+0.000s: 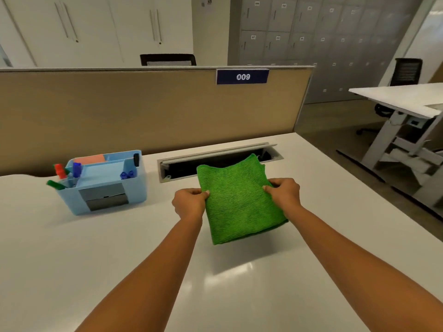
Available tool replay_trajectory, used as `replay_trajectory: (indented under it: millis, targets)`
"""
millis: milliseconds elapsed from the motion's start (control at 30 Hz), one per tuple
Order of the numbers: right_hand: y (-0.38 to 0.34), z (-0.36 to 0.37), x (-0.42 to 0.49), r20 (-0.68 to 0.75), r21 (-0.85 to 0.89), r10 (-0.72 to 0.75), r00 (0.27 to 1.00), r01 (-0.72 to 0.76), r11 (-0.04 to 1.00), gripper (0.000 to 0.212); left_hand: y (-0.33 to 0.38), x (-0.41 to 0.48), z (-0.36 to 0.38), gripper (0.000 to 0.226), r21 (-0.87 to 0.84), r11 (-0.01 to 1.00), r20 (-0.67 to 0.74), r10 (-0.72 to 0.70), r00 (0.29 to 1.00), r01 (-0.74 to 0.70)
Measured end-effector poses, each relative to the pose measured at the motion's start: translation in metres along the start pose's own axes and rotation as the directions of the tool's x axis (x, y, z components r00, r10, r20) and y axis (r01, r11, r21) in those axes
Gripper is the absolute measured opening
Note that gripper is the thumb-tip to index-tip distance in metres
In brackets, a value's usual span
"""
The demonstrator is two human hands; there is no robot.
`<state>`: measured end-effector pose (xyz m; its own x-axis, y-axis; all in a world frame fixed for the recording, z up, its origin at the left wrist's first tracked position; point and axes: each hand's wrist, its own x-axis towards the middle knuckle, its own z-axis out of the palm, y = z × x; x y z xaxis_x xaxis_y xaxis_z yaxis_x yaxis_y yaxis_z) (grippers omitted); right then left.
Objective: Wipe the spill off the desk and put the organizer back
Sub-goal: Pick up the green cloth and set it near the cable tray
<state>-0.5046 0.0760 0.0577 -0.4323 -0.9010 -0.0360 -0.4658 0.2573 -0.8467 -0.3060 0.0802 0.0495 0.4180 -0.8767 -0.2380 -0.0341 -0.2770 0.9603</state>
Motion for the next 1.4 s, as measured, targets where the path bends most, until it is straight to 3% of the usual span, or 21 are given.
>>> replay_trajectory:
  millis: [367,633,733,800,867,1000,1067,1167,1400]
  targets:
    - [0.061,-0.028,0.132,-0.054,-0.020,0.029,0.998,-0.030,0.999,0.030,-0.011,0.047,0.150,0.023,0.127,0.992,0.041,0.013,0.999,-0.018]
    - [0.081,-0.012,0.180,-0.042,-0.054,0.029,0.999,-0.032,0.998,0.030,-0.030,0.082,0.187,0.026,0.247,0.969,0.009,0.006,1.000,-0.008]
    - [0.089,-0.006,0.183,-0.058,-0.166,0.034,0.998,-0.043,0.985,0.032,-0.033,0.086,0.188,0.033,0.330,0.944,-0.001,0.017,1.000,-0.016]
    - [0.094,-0.003,0.182,-0.081,-0.403,-0.069,0.994,0.030,0.915,0.035,-0.036,0.086,0.189,0.041,0.430,0.898,0.002,0.102,0.995,-0.093]
    - [0.099,0.001,0.181,-0.046,-0.601,-0.262,0.964,0.183,0.778,0.041,-0.038,0.085,0.191,0.042,0.528,0.814,0.039,0.263,0.964,-0.244]
    - [0.096,0.017,0.177,0.149,-0.583,-0.443,0.884,0.440,0.683,0.043,-0.044,0.079,0.202,0.043,0.602,0.594,0.299,0.453,0.840,-0.534]
    - [0.096,0.028,0.175,0.253,-0.569,-0.422,0.871,0.487,0.663,0.046,-0.050,0.078,0.208,0.047,0.651,0.452,0.442,0.427,0.789,-0.610]
    - [0.103,0.038,0.175,0.349,-0.581,-0.338,0.874,0.484,0.654,0.052,-0.063,0.078,0.211,0.054,0.710,0.335,0.527,0.330,0.783,-0.619]
    - [0.116,0.045,0.175,0.371,-0.605,-0.320,0.872,0.488,0.629,0.057,-0.074,0.082,0.212,0.060,0.739,0.308,0.533,0.278,0.799,-0.599]
